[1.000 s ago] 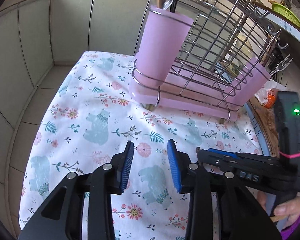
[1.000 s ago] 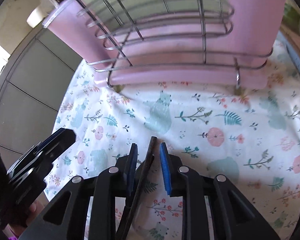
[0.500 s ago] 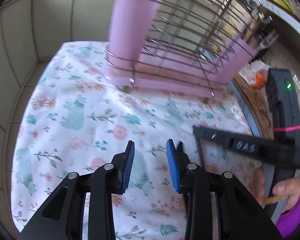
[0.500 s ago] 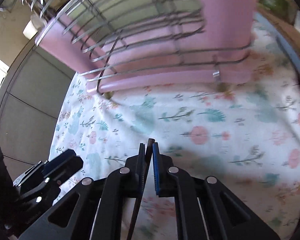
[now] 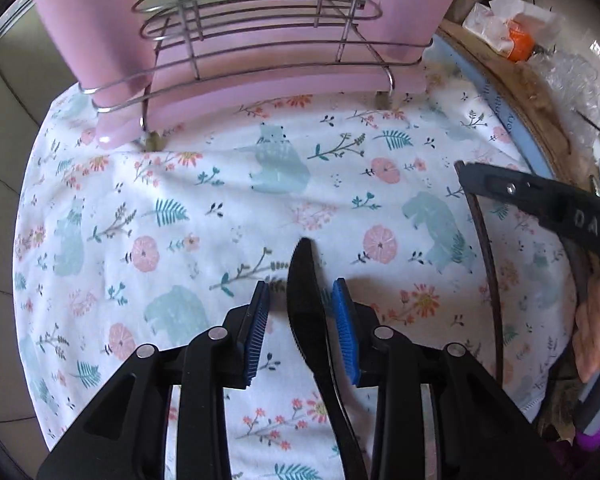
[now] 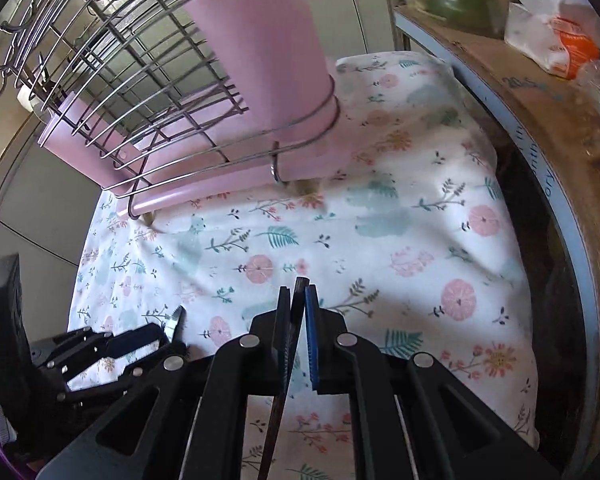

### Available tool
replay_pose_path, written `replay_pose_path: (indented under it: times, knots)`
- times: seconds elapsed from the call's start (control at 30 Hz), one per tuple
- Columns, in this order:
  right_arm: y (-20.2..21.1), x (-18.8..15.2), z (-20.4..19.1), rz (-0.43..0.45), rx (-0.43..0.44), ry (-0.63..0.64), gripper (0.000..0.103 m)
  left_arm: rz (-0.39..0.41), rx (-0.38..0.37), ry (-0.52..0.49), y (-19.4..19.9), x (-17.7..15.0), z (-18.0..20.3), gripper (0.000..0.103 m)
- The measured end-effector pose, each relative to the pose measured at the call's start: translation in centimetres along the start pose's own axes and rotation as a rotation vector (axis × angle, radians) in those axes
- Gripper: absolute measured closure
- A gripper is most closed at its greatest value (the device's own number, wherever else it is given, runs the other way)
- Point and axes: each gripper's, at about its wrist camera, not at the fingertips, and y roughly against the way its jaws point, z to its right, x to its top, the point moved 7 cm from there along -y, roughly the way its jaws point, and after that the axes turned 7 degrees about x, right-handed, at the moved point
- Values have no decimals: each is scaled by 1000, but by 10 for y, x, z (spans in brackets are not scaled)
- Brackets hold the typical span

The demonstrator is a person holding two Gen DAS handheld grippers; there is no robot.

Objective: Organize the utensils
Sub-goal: 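Lift the black plastic knife with left tool while right tool lifts the dark chopstick toward the cup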

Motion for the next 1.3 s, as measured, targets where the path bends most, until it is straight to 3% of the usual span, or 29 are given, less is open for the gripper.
replay_pose_path:
  times: [0.07, 0.33, 0.53, 0.9, 1.13, 1.3]
  knots:
    - [-2, -2, 2, -1, 4, -6, 96, -3, 18, 2, -2, 2, -1, 85]
    - [-2, -1, 7, -16, 3, -12, 95, 19, -56, 84, 11, 3, -29, 87]
    - [-7, 2, 10, -55, -7, -14, 93, 35, -21, 132, 21, 0, -60, 87]
    - [-24, 2, 9, -128, -18, -8, 89, -45, -21, 120, 2, 0, -81, 86]
    - [-24, 7, 9, -102, 19, -37, 95, -66, -49, 108, -7, 11, -75, 86]
    - [-2, 19, 4, -15, 54, -27, 96, 10, -85, 158, 8, 20, -87, 87]
